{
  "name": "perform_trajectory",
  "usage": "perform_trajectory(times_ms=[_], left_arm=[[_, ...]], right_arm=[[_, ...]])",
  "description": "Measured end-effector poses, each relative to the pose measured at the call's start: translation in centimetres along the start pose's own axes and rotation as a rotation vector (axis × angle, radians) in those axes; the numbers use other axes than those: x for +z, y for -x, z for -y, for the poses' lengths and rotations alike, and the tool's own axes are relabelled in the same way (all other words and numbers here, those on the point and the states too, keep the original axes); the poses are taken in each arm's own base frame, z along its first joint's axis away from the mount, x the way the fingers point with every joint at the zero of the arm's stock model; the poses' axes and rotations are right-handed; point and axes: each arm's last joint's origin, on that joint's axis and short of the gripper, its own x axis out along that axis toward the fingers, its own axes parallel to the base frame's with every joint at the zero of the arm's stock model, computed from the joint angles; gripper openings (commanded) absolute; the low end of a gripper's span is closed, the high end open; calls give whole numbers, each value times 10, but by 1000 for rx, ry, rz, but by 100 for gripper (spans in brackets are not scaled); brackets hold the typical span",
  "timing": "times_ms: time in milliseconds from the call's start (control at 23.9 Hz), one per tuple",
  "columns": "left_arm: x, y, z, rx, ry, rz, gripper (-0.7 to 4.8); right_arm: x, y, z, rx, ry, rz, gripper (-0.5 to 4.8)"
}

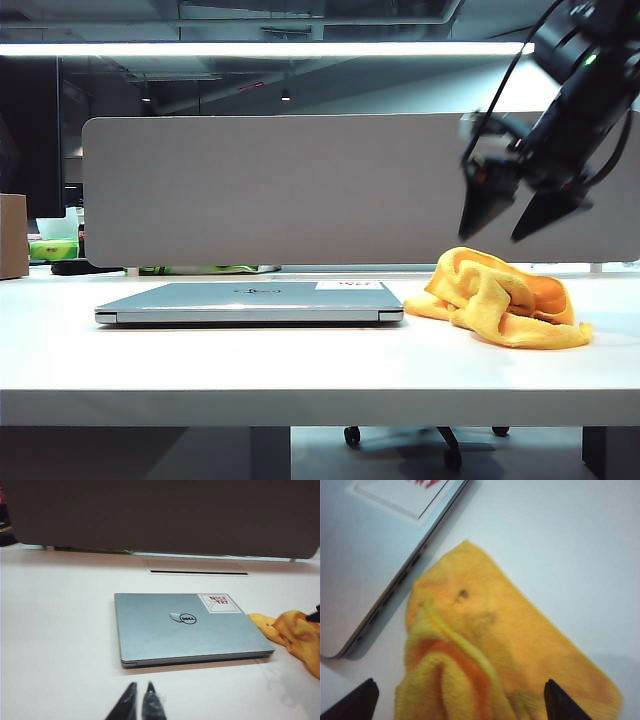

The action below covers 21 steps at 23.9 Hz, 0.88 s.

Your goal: Pick up the rag and use it to wipe the water off the lid of the laptop on the table.

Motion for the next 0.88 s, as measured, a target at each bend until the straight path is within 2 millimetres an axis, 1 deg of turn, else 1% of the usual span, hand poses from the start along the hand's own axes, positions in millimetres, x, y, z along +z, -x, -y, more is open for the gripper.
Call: perform_trajectory(times_ms=[168, 209, 251, 293, 335, 377, 419, 503, 545, 586, 754, 796, 880], left_arm=[[0, 0, -1, 39, 0, 4, 19], [0, 0, -1, 39, 0, 4, 19], [0, 0, -1, 40, 0, 4, 19], [0, 0, -1, 39, 0, 5, 19], [0, 0, -1, 40, 0, 5, 19], [0, 0, -1, 39, 0, 4, 19], [0, 0, -1, 39, 0, 4, 19], [0, 0, -1, 40, 0, 5, 19], [0, 0, -1, 39, 0, 4, 19], [0, 0, -1, 39, 0, 4, 19], [0, 0, -1, 39, 0, 4, 19], [0, 0, -1, 39, 0, 4, 19], [0, 0, -1, 39, 0, 5, 19]], right_arm=[[-11, -24, -4, -9, 26, -83, 471], [-14, -28, -3, -15, 24, -101, 392], [-17, -32, -3, -22, 21, -125, 257], [-20, -36, -2, -18, 18, -143, 174], [-21, -37, -3, -15, 16, -150, 74], [-22, -37, -3, -13, 16, -157, 28], [-22, -37, -3, -12, 16, -160, 2], [-19, -34, -3, -11, 17, -160, -5], [-8, -27, -4, -14, 25, -147, -5], [10, -15, -4, -24, 39, -105, -5], [67, 20, -13, -37, 81, 66, -5], [83, 30, -19, -31, 86, 121, -5], [106, 44, -33, -17, 95, 210, -5]])
